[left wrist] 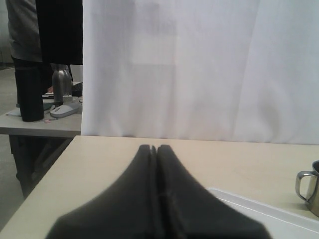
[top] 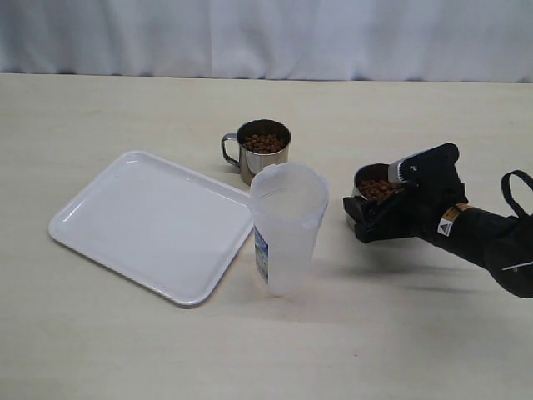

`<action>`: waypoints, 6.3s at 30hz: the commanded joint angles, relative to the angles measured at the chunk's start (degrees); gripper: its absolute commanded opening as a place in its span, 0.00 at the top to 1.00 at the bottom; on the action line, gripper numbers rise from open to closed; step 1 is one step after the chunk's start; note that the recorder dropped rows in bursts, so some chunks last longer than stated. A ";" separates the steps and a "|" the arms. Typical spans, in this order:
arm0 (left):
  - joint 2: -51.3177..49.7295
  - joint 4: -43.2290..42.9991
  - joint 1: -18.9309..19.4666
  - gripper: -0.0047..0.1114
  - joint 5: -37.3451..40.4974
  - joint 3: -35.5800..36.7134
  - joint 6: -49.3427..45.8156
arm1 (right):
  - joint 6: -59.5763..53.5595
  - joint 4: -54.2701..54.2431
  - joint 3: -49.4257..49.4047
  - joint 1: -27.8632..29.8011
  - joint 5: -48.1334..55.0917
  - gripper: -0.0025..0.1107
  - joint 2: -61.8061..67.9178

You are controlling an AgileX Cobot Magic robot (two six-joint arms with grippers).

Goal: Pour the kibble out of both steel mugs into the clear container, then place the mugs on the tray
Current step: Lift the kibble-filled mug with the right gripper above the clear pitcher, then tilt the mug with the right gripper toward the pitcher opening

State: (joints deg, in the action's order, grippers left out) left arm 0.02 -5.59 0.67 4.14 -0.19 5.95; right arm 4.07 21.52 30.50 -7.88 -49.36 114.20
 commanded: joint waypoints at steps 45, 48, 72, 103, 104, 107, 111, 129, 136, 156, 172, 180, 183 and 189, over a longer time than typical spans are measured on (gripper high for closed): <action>-0.02 0.20 -0.05 0.96 -0.56 0.19 -0.08 | -25.86 -30.11 -1.28 -17.58 41.99 0.94 -45.02; -0.02 0.20 -0.05 0.96 -0.56 0.19 -0.08 | -25.26 -30.55 -1.64 -17.46 41.97 0.94 -45.02; -0.02 0.20 -0.05 0.96 -0.56 0.19 -0.08 | 29.89 38.10 2.67 -17.65 48.47 0.94 -43.94; -0.02 0.20 -0.05 0.96 -0.56 0.19 -0.08 | 27.39 54.54 12.48 -26.89 54.21 0.94 -39.25; -0.02 0.20 -0.05 0.96 -0.56 0.19 -0.08 | 26.04 54.54 12.48 -26.89 54.00 0.94 -39.25; -0.02 0.20 -0.05 0.96 -0.56 0.19 -0.08 | 23.62 54.54 12.59 -26.89 54.00 0.94 -39.25; -0.02 0.20 -0.05 0.96 -0.56 0.19 -0.08 | 22.81 57.18 12.59 -26.89 54.00 0.94 -39.14; -0.02 0.20 -0.05 0.96 -0.56 0.19 -0.08 | 22.29 66.42 12.59 -26.89 53.46 0.94 -39.03; -0.02 0.20 -0.05 0.96 -0.56 0.19 -0.08 | 22.29 67.87 12.59 -26.89 53.32 0.94 -39.03; -0.02 0.20 -0.05 0.96 -0.56 0.19 -0.08 | 22.26 74.41 12.59 -26.89 56.51 0.94 -39.03; -0.02 0.20 -0.05 0.96 -0.56 0.19 -0.08 | 22.14 78.42 12.59 -26.89 52.78 0.94 -38.92; -0.02 0.20 -0.05 0.96 -0.56 0.19 -0.08 | 18.57 78.42 12.59 -26.89 52.61 0.94 -36.99; -0.02 0.20 -0.05 0.96 -0.56 0.19 -0.08 | 17.60 78.42 12.81 -26.89 52.71 0.94 -35.29; -0.02 0.20 -0.05 0.96 -0.56 0.19 -0.08 | 16.96 78.42 12.81 -26.89 53.10 0.94 -34.37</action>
State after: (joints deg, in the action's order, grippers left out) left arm 0.02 -5.59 0.67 4.14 -0.19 5.95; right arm 22.09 99.48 43.10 -34.62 3.83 79.41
